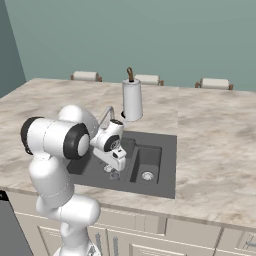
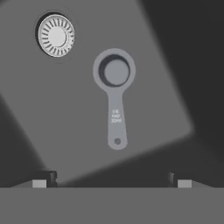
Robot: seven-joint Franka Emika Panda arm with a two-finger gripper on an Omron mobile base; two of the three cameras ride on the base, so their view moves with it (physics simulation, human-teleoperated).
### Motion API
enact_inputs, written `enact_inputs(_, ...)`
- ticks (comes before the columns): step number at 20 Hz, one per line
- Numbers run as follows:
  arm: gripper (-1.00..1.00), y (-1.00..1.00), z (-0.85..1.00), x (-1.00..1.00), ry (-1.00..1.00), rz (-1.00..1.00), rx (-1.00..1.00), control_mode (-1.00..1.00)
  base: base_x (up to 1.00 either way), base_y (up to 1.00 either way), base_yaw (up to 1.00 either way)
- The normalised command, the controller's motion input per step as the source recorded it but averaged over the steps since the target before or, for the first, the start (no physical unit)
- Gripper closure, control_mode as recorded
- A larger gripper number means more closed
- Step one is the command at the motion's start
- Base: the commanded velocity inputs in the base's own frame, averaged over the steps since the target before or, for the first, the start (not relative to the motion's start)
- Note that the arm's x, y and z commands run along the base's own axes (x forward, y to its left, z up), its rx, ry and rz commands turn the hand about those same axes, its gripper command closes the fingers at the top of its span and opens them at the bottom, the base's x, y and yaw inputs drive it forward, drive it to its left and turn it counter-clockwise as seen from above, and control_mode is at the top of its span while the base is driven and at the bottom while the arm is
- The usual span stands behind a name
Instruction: Move any existing items from the left basin to the right basin for drying. Then move the glass cup from the counter to the left basin of the sink for washing.
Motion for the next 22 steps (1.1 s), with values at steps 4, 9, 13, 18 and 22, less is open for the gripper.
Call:
enact_inputs(4,-1.0,0.0,-0.28,0.29,0.01,0.0,0.0,-1.0,0.0,0.0,0.0)
enact_inputs(9,-1.0,0.0,-0.36,0.16,0.0,0.01,0.0,-1.0,0.0,0.0,0.0)
enact_inputs(13,-1.0,0.0,-0.33,0.14,0.0,0.01,0.0,-1.0,0.0,0.0,0.0)
enact_inputs(18,-1.0,0.0,-0.31,0.11,0.0,0.01,-0.01,-1.0,0.0,0.0,0.0)
enact_inputs(22,-1.0,0.0,-0.29,0.06,0.0,0.03,-0.01,-1.0,0.0,0.0,0.0)
